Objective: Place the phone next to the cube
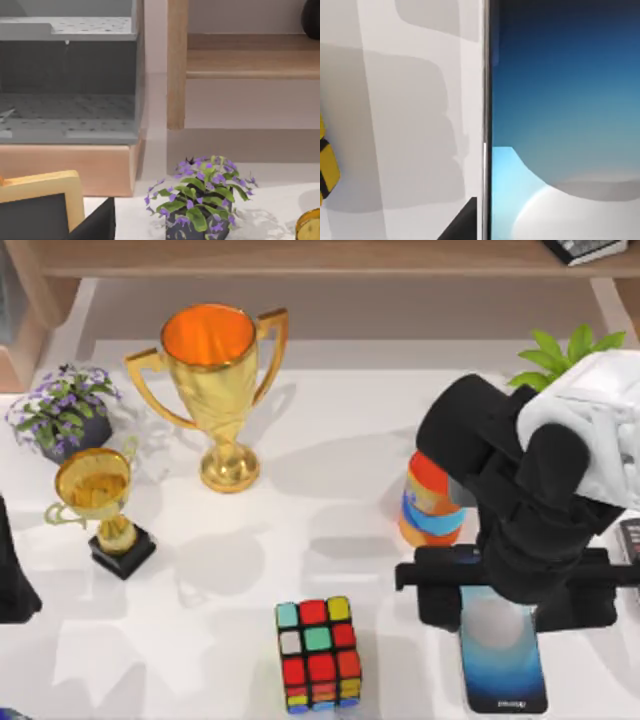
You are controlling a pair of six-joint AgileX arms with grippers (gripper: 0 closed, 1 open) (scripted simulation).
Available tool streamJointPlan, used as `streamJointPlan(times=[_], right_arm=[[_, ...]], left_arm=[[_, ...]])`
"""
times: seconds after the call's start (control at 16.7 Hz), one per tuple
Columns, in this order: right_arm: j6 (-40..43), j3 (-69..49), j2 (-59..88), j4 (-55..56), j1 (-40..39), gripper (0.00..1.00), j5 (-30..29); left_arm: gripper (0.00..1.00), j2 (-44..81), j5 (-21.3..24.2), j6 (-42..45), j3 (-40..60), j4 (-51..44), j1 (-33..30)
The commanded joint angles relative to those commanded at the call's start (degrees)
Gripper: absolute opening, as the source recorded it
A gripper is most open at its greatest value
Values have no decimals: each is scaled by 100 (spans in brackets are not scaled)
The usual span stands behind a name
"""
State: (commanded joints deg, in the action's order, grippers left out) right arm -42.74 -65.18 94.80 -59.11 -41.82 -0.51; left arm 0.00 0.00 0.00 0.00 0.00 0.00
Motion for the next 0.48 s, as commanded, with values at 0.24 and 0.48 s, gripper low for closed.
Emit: streamJointPlan(times=[0.24,0.48], right_arm=[[-89,-43,-152,183,-103,0,47],[-167,10,-330,441,-179,0,100]], left_arm=[[100,0,0,0,0,0,0],[100,0,0,0,0,0,0]])
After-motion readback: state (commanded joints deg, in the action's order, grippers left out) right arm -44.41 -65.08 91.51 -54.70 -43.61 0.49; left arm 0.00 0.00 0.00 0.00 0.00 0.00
